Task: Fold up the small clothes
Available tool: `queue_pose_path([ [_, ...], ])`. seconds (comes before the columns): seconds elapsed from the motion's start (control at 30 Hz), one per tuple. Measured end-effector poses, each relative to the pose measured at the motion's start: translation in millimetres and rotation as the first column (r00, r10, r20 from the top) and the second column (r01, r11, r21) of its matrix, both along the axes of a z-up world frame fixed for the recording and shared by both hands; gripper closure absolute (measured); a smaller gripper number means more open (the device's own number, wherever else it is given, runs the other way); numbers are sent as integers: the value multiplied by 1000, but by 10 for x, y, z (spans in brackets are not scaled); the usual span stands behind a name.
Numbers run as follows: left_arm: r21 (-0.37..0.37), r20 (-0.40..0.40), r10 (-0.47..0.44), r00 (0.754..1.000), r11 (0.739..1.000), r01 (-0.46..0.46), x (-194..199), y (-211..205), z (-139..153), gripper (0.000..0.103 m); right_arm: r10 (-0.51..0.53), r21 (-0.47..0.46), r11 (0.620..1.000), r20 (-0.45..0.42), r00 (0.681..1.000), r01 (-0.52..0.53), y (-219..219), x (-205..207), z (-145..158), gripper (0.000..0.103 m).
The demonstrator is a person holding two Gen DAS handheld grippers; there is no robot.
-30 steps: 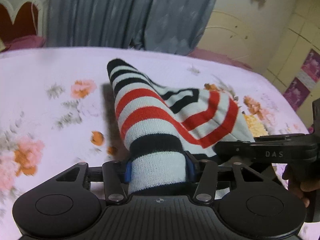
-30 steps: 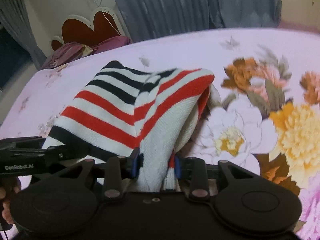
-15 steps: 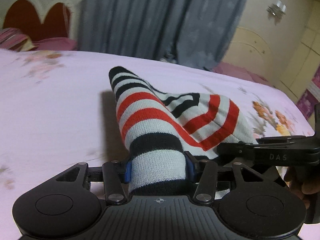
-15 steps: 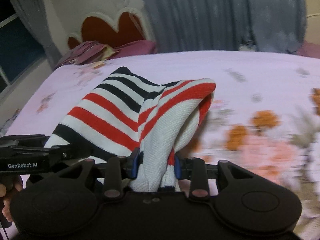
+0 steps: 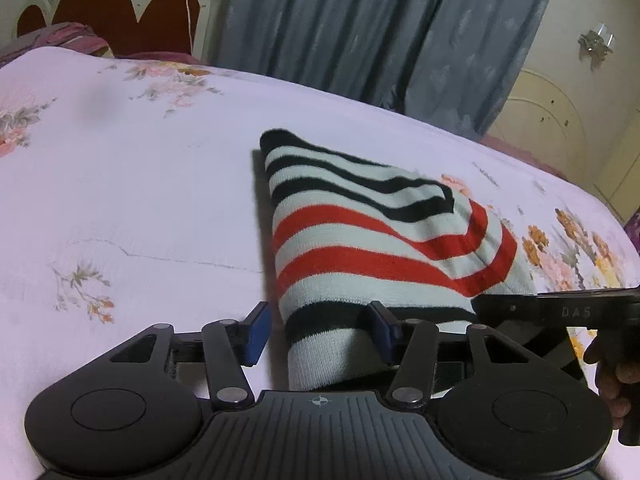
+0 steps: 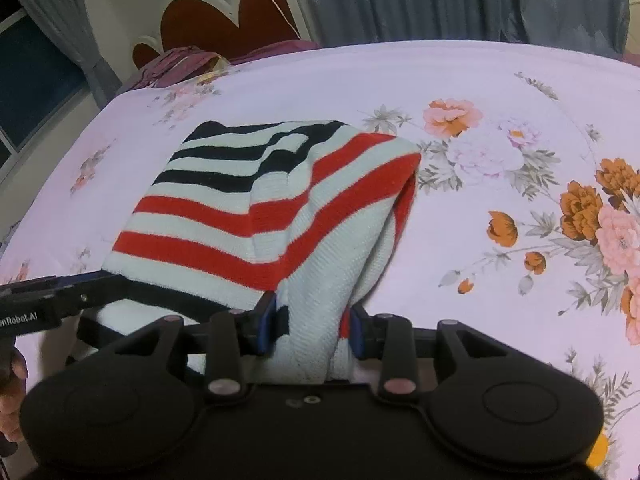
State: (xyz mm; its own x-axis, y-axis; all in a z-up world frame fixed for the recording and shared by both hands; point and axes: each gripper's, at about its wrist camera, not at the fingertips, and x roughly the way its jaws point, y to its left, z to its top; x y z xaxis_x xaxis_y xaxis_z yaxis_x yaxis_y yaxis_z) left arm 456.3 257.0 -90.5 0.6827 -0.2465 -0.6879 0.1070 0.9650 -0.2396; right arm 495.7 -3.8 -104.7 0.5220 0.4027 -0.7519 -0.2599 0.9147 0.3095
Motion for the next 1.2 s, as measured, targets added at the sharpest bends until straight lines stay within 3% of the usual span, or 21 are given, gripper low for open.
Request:
queue_pose_path([
  [0.07,1,67,-27,997,1000,27,-74,56,169,52,-15,-7,1000,2,1000,15,39,-48,119,66],
  [0.13,-10,104,-56,993,998,58,-66,54,298,52,-68,-56,996,99,993,74,96,-131,312,50],
  [0.17,-5,115,-82,990,997,83,-15,20,340,53,-59,-75,995,147,987,71,131,-134,394,53],
  [0.23,35,96,-137,986,990,134,171,-121,358,60,-10,-133,990,196,981,36,252,-26,495,73],
  [0.27,39,64,-161,985,987,159,282,-179,325,60,12,-169,985,203,979,23,327,58,499,78],
  [0.33,75,-23,-173,985,982,175,484,-280,173,60,47,-207,978,172,984,-11,408,244,400,92],
  [0.4,108,-48,-172,984,978,177,548,-338,67,61,48,-260,965,98,994,-22,414,414,187,93],
  [0.43,110,-48,-168,985,979,173,550,-343,59,61,46,-258,966,101,994,-19,371,447,119,95],
  [0.53,133,-39,-167,985,976,171,470,-360,106,61,34,-246,969,78,996,-14,327,466,165,94],
  [0.63,135,-5,-189,982,973,188,232,-356,265,61,34,-199,980,108,994,-12,288,296,366,85],
  [0.87,129,-14,-186,983,974,186,-359,-313,356,61,197,-140,973,91,976,-183,329,-426,610,83],
  [0.97,128,-35,-157,987,979,160,-463,-286,298,61,234,-211,954,66,970,-216,361,-650,496,90],
  [1.03,170,-51,-161,986,971,168,-496,-320,212,61,231,-272,939,44,972,-211,367,-666,356,101],
  [1.2,209,-55,-157,986,964,166,-556,-317,100,61,203,-260,947,18,979,-191,351,-617,221,103],
])
